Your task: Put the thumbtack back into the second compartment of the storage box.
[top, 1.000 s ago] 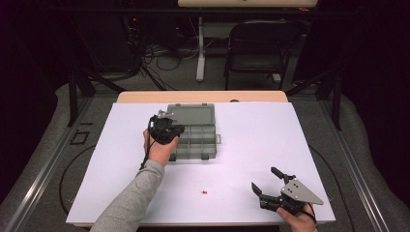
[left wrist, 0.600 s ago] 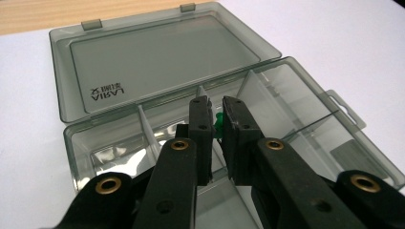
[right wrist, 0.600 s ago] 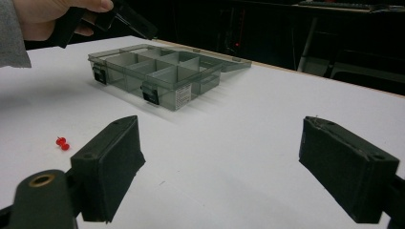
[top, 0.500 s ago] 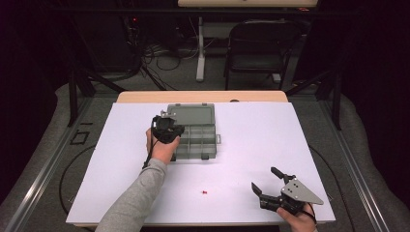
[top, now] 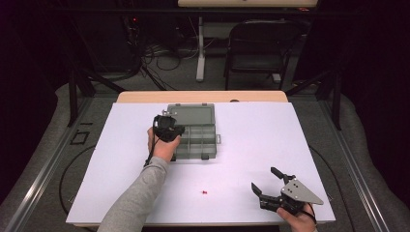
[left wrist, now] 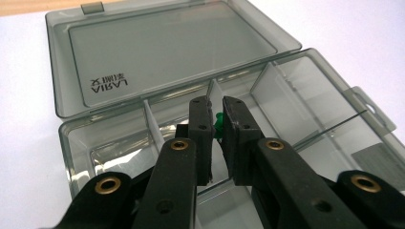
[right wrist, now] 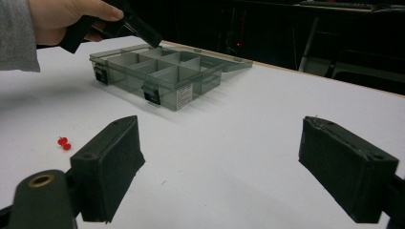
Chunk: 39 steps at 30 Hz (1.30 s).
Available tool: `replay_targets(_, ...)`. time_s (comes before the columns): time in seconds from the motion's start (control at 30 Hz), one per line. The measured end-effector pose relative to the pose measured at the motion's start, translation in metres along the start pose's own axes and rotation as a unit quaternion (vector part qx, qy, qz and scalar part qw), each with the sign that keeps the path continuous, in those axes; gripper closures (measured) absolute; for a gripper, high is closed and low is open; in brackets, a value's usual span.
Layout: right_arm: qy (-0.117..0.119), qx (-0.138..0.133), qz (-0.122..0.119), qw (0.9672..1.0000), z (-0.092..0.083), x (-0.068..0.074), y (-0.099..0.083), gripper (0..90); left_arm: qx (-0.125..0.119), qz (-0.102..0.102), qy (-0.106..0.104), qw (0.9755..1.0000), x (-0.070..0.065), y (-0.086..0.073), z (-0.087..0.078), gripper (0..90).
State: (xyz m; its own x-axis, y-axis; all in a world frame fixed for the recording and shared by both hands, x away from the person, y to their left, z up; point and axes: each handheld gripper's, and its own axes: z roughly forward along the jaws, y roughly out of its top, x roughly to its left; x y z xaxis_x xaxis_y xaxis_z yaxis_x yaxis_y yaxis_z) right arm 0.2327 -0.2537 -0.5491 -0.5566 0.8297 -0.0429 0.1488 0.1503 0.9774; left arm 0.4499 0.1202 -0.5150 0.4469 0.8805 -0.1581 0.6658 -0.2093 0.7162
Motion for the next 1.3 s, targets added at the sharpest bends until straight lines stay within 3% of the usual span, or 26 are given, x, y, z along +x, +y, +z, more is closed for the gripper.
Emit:
replay_targets(0.57,0.0,-0.001,0.0,1.0,0.001,0.0,0.0,13.9,0.003,0.002,0.0,1.0,0.002,-0.001,0.003,81.6)
replay_targets(0.77,0.0,0.0,0.0,1.0,0.0,0.0,0.0,13.9,-0.004,0.0,-0.011,0.9999,0.003,-0.001,0.0,72.3)
replay_targets(1.0,-0.001,0.0,-0.001,1.0,0.0,0.0,0.0,13.9,-0.034,0.008,-0.019,0.9992,0.001,0.001,-0.008,47.8)
replay_targets(1.1,-0.001,0.001,-0.001,1.0,0.0,0.0,0.0,13.9,-0.038,0.022,-0.019,0.9989,0.0,0.001,-0.013,43.3)
replay_targets(1.3,-0.002,0.0,-0.002,1.0,0.0,0.0,0.0,13.9,-0.052,0.024,-0.024,0.998,-0.001,0.003,-0.027,38.3)
